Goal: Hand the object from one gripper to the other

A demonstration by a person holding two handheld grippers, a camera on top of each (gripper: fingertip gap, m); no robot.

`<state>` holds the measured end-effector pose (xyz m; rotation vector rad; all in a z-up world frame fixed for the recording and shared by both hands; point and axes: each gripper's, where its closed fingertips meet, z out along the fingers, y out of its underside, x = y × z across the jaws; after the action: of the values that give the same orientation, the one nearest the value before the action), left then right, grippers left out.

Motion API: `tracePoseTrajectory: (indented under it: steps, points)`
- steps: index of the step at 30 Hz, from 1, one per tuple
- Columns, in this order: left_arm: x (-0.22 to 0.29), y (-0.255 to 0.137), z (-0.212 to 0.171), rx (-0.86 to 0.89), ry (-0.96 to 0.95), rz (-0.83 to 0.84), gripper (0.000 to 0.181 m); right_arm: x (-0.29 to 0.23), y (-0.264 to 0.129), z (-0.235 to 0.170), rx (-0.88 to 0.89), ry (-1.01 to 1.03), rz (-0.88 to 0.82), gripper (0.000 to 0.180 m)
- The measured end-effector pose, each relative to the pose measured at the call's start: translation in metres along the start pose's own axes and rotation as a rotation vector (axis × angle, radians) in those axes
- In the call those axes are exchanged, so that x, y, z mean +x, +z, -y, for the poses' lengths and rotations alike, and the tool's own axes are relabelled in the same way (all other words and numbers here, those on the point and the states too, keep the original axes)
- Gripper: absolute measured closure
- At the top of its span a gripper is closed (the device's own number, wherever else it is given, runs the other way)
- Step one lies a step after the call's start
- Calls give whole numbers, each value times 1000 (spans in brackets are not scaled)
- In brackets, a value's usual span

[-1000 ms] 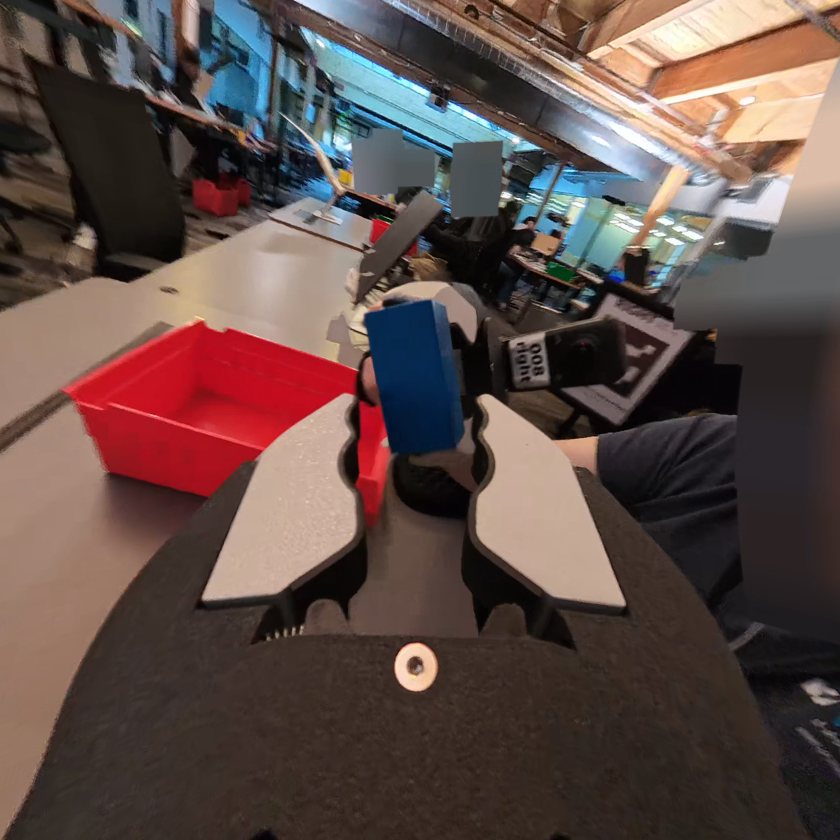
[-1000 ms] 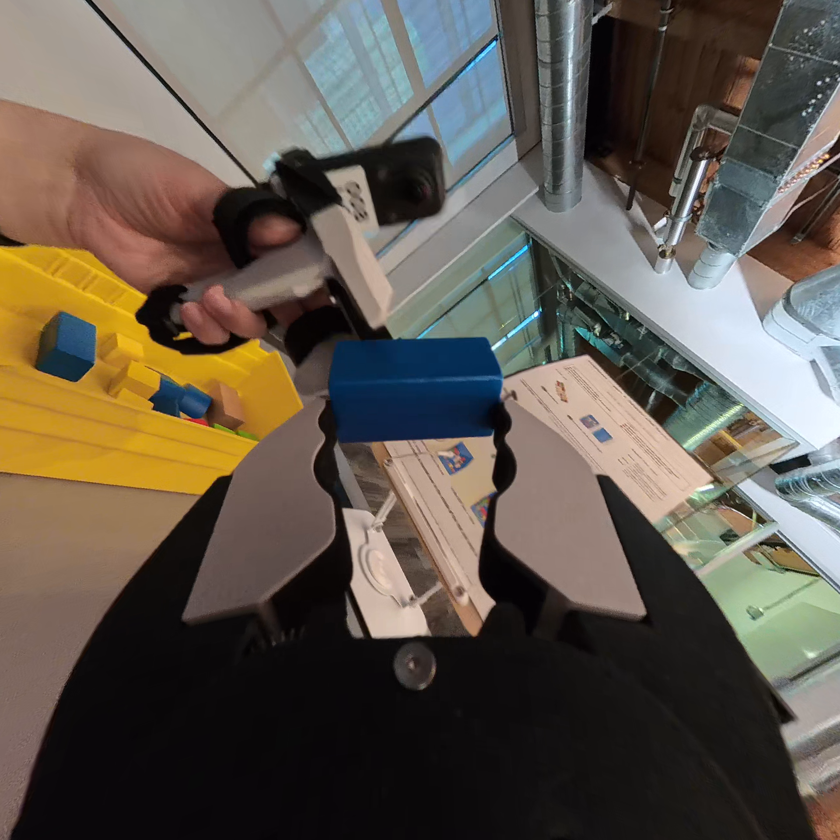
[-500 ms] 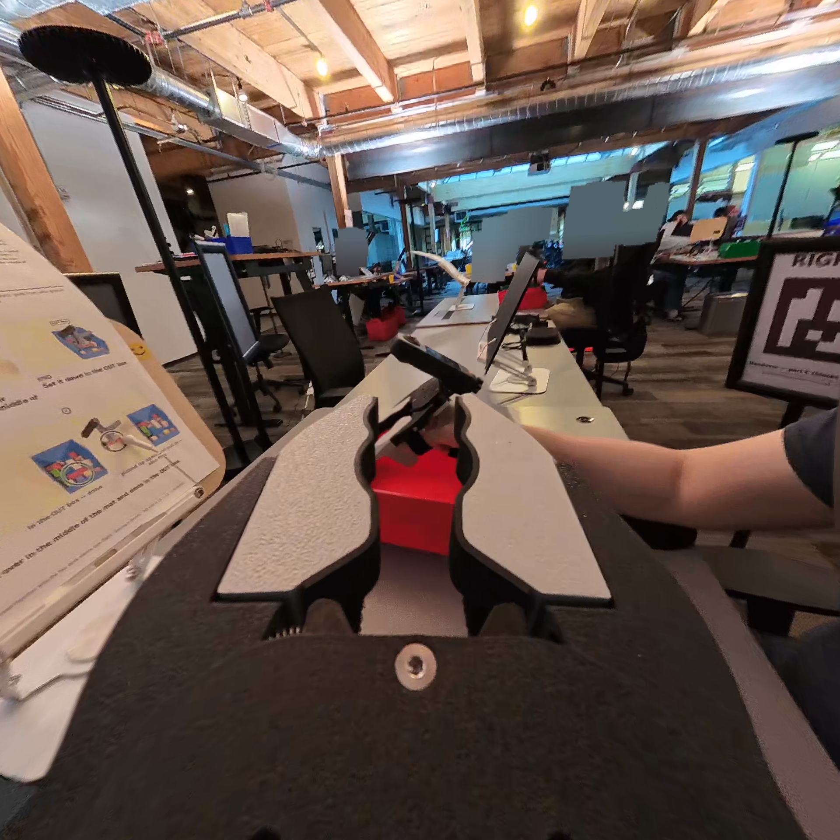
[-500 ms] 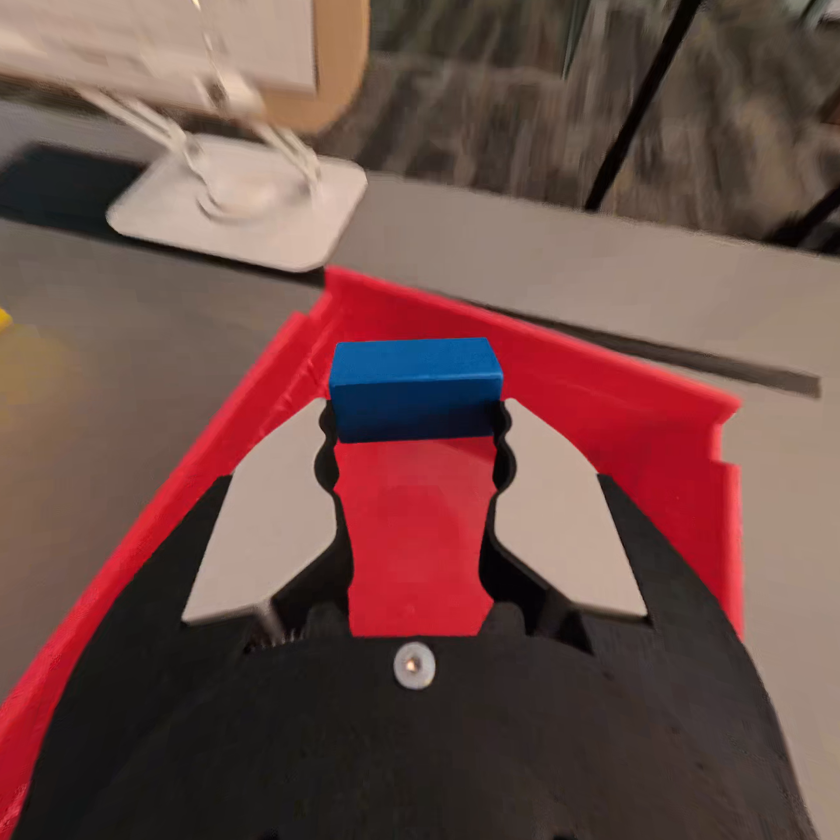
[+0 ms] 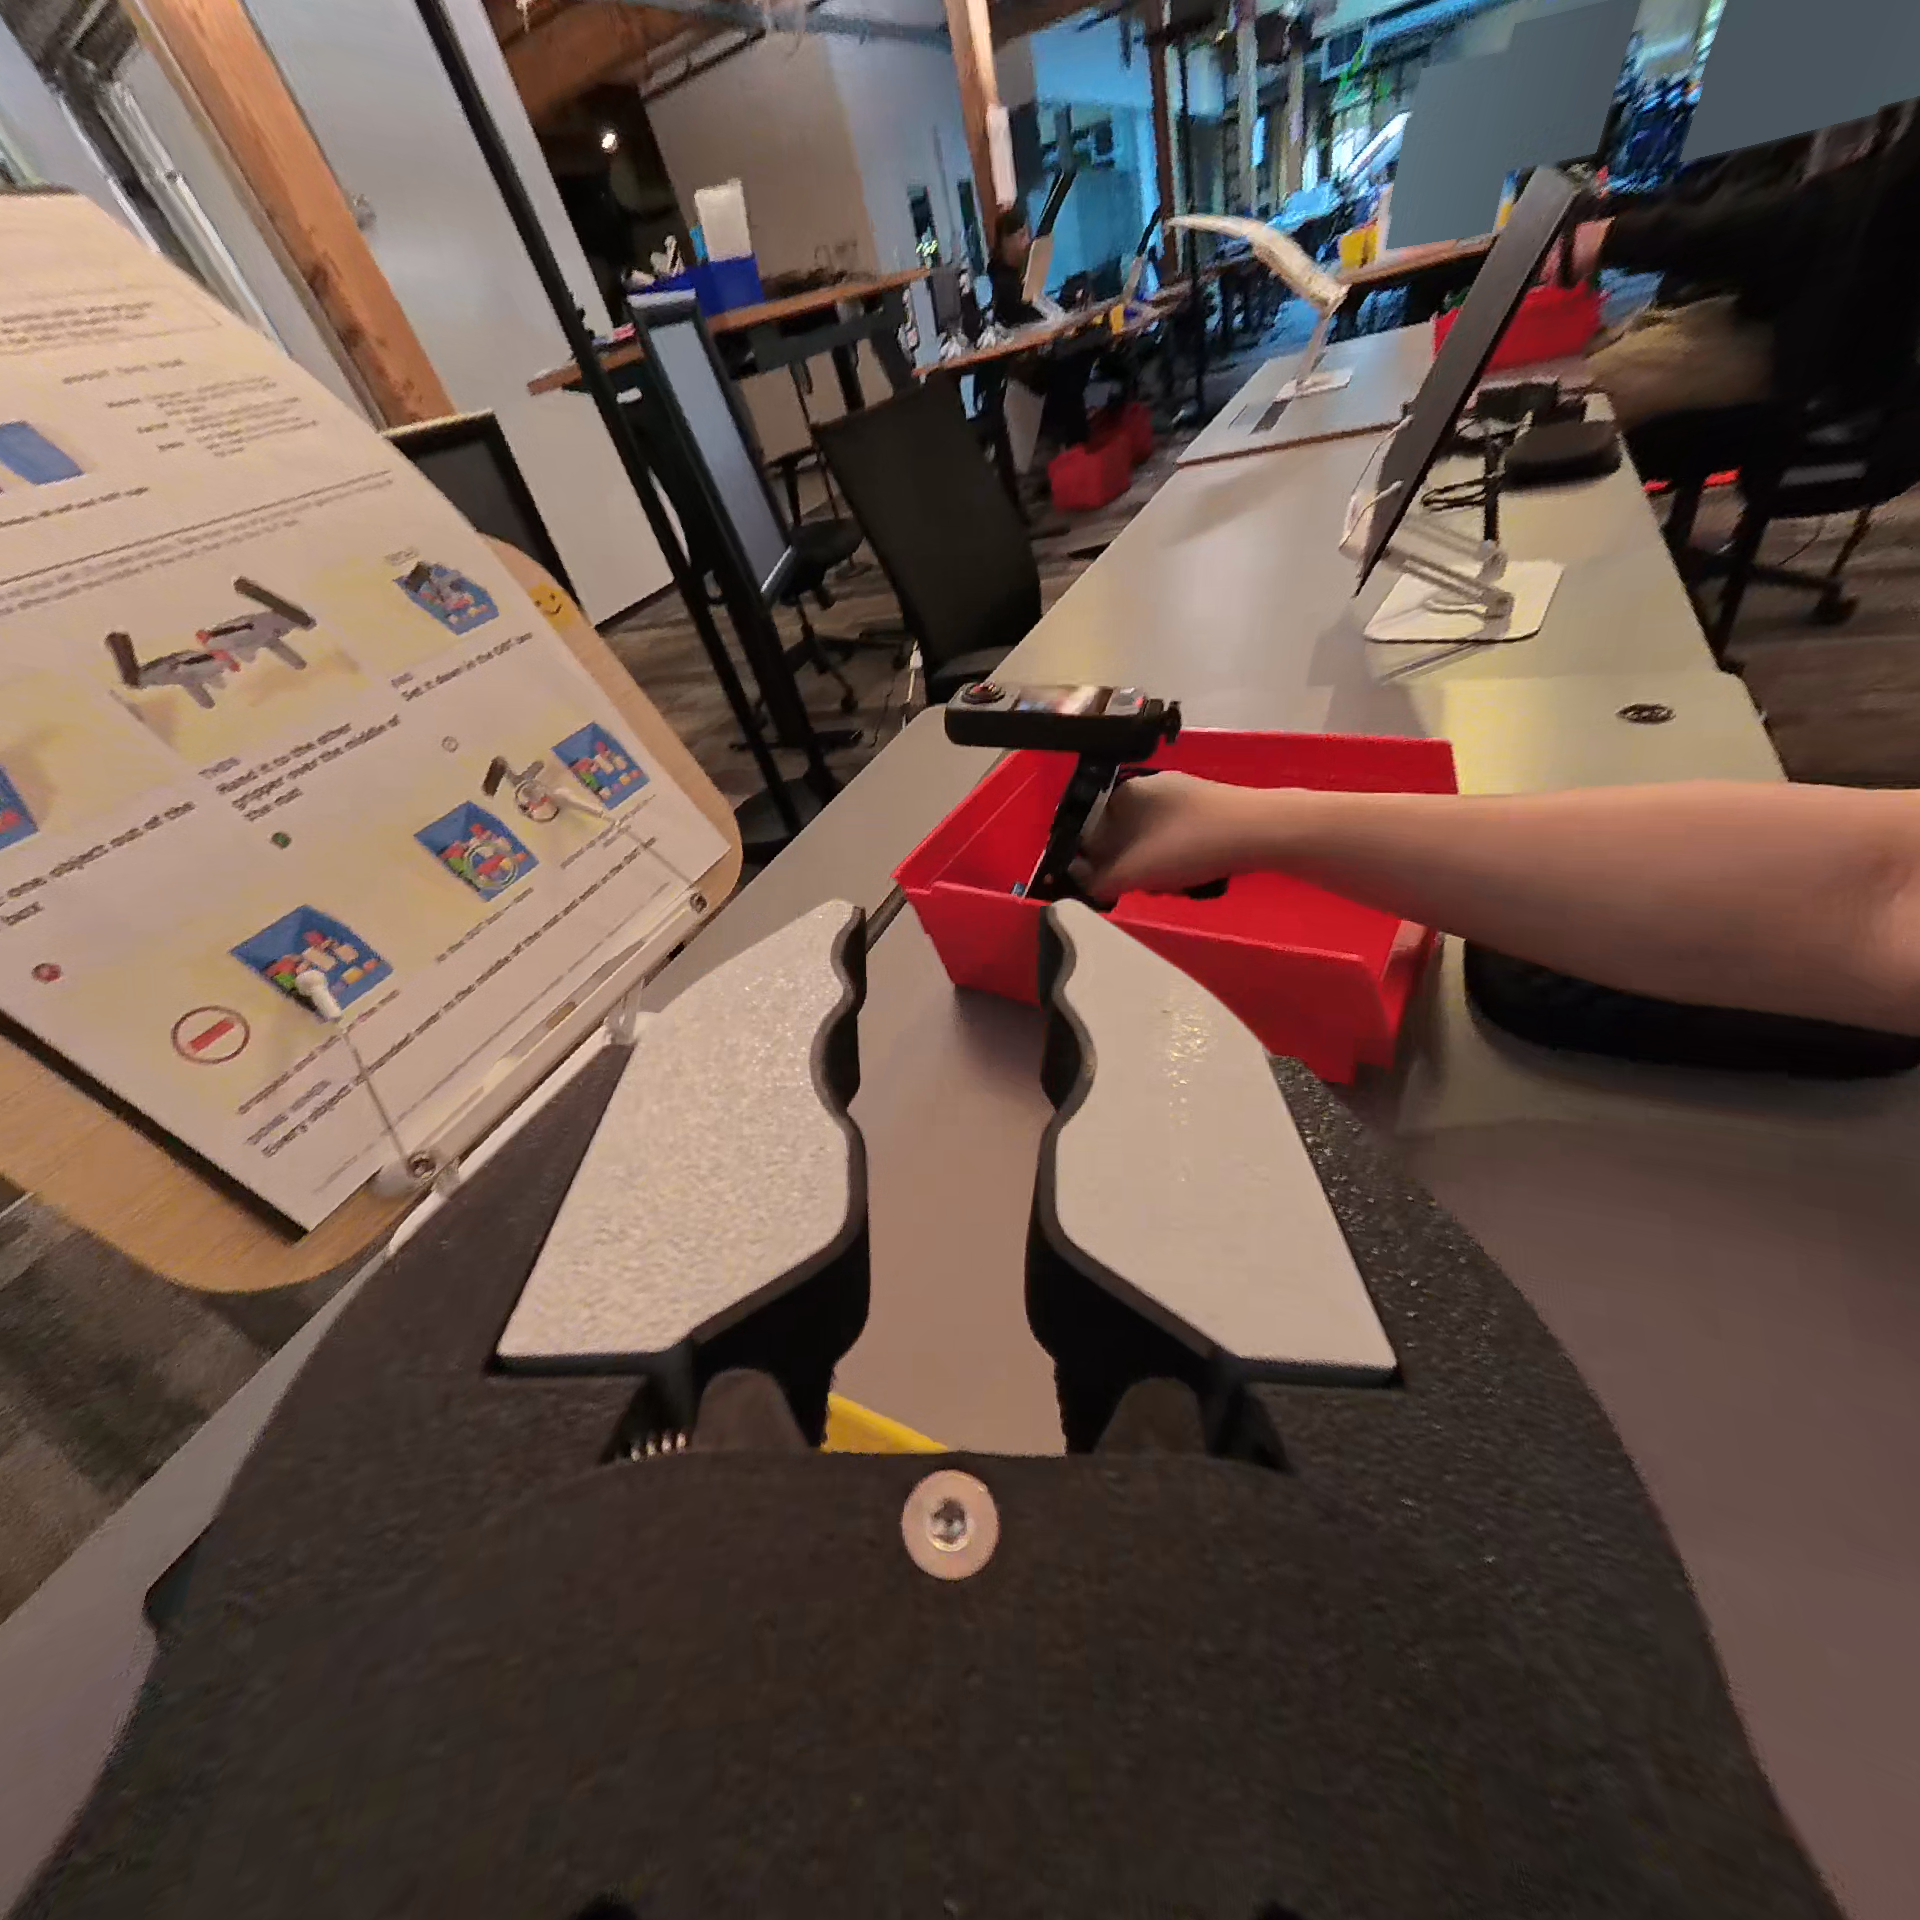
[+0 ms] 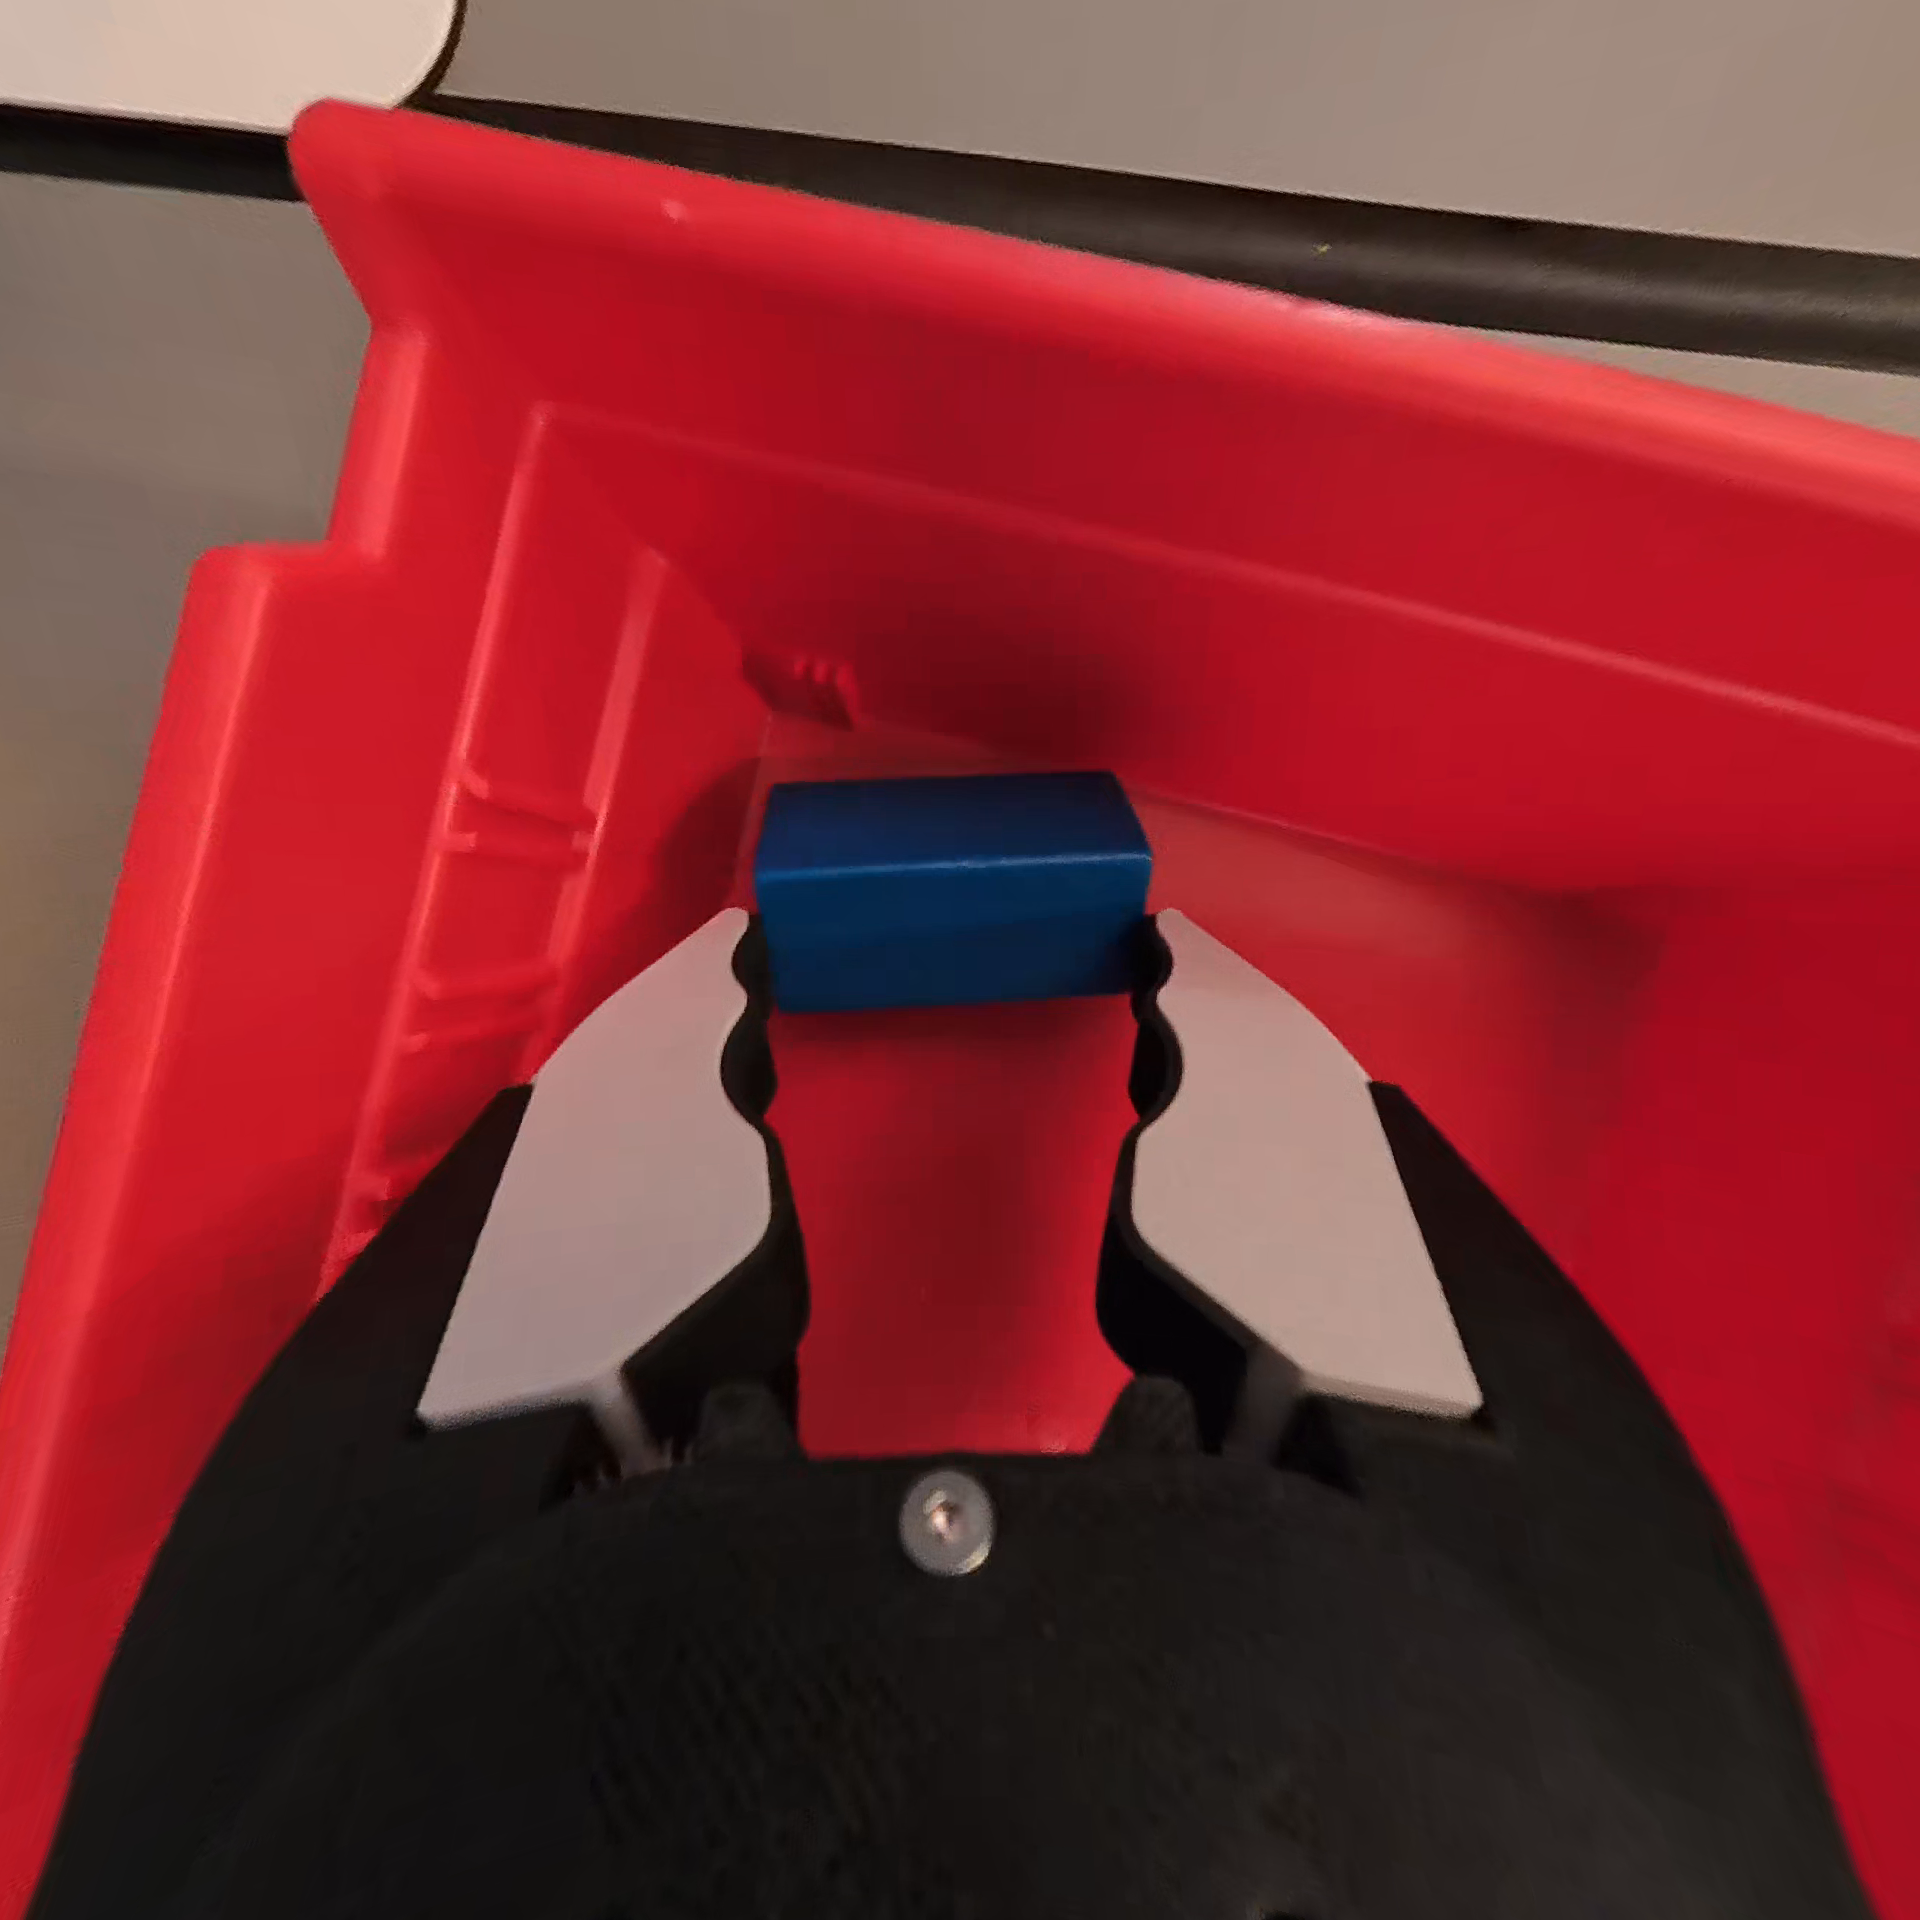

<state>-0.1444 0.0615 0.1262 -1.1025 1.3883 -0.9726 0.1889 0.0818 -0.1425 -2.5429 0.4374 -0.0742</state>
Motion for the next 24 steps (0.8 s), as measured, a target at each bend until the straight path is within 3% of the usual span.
tracePoseTrajectory:
  steps: [17, 24]
  points:
    - [-31, -7, -25, -83, -90, 84, 156, 1, 6, 7, 8, -37, -44, 110]
    - [-49, -4, -53, -219, -51, 188, 149, 2, -7, 22, 136, -117, -121, 111]
